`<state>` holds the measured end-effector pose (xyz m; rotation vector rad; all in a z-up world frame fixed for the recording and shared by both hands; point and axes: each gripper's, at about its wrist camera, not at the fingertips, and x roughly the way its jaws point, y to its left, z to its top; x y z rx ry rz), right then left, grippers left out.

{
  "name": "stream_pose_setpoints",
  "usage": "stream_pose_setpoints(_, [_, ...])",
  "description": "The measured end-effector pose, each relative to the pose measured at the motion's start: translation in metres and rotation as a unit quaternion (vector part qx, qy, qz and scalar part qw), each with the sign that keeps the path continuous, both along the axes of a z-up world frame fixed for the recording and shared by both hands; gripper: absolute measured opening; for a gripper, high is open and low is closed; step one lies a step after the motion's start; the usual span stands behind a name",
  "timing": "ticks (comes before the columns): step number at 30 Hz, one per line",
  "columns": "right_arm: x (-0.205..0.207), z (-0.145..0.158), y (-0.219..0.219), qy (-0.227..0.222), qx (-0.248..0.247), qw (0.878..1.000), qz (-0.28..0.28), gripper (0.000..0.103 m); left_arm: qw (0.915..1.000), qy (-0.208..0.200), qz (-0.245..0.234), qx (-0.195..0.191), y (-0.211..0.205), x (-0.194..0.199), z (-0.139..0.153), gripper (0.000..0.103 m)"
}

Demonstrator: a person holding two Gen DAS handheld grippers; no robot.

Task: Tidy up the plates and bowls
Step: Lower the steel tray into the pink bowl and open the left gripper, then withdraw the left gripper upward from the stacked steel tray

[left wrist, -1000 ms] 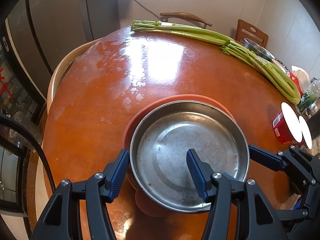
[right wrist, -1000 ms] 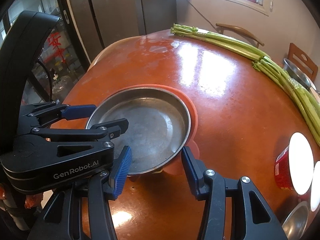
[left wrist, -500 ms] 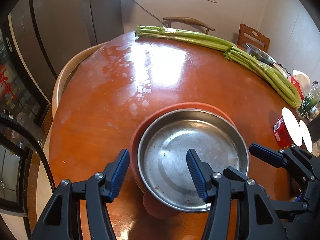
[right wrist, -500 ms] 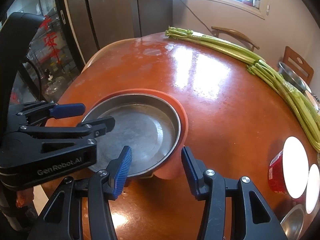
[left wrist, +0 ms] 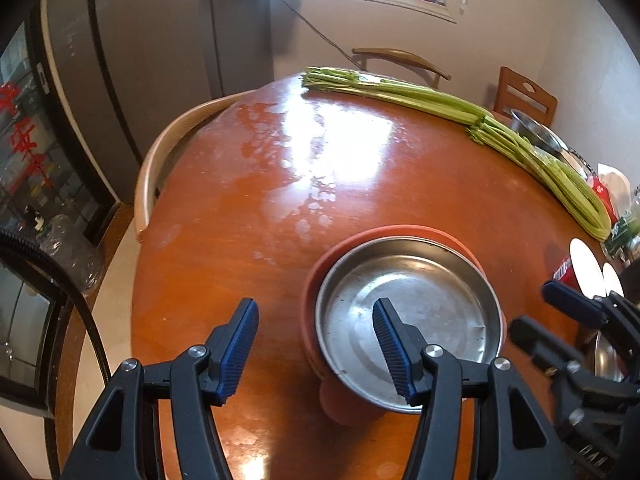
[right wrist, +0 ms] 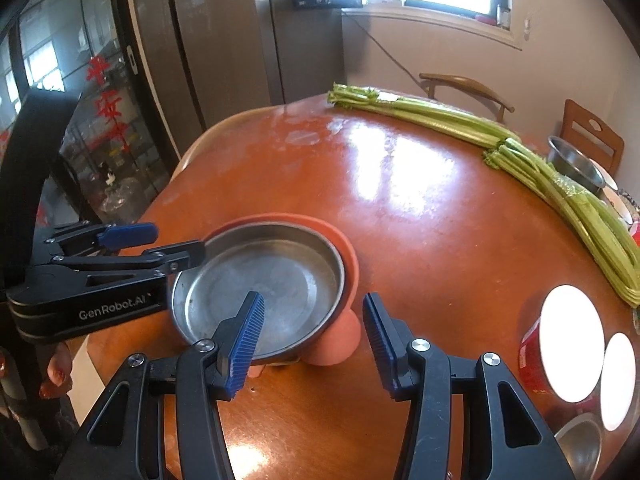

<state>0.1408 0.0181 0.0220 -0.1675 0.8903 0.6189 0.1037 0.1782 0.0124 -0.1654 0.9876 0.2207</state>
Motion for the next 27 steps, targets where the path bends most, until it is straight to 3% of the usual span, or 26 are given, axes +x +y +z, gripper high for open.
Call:
stream_pose_setpoints(13, [0.007,-0.006,-0.027,0.027,0.022,0.999,-0.018,0.057,0.9936,0.033,0.014,-0.107,0.022,0.005,-0.029,0.059])
stream_pose_setpoints(27, [0.012,-0.027,-0.015,0.079,0.024,0.997,-0.003,0.057,0.9911,0.053,-0.004,-0.122,0.006,0.022,-0.046,0.059])
